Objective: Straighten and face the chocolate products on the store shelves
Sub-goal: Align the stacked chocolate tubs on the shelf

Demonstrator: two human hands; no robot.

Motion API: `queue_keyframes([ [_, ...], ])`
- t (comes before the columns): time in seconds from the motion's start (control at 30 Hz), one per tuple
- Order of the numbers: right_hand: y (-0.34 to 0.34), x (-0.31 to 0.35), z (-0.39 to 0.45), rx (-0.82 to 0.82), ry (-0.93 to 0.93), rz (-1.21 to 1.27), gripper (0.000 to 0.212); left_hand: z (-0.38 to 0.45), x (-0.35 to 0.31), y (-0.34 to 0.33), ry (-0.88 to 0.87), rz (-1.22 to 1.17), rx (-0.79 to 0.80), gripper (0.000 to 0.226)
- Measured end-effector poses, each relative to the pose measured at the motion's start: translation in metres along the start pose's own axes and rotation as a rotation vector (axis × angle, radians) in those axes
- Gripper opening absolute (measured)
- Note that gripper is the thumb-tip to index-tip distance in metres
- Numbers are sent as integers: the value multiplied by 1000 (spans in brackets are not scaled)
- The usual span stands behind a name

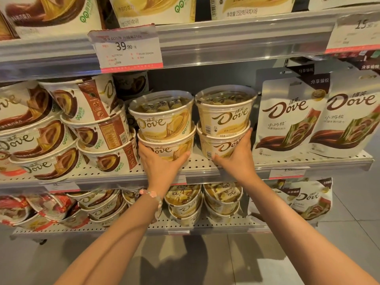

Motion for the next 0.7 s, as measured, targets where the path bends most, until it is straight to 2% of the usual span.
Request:
queue_keyframes([
  [0.1, -2, -4, 4, 14, -30, 30, 137, 1, 0, -4, 36, 83, -24, 150],
  [0.27, 6, -7, 1, -103, -80, -89, 130, 2, 0, 1, 40, 78, -81, 140],
  [0.43, 6, 1, -8, -225, -140, -205, 124, 6, 1, 5, 16, 62, -43, 135],
  [0.7, 5, -3, -4, -169, -108, -88, 119, 12, 4, 9, 24, 146, 2, 136],
])
Point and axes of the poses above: each hand's wrist, its own z-axis towards the middle knuckle, its own y-axis out of the back of the hand, x = y × z, the point moved 9 cm from there along z, towards the middle knuckle, and after that the axes turned 3 degrees about -z, right-handed, at the moved point
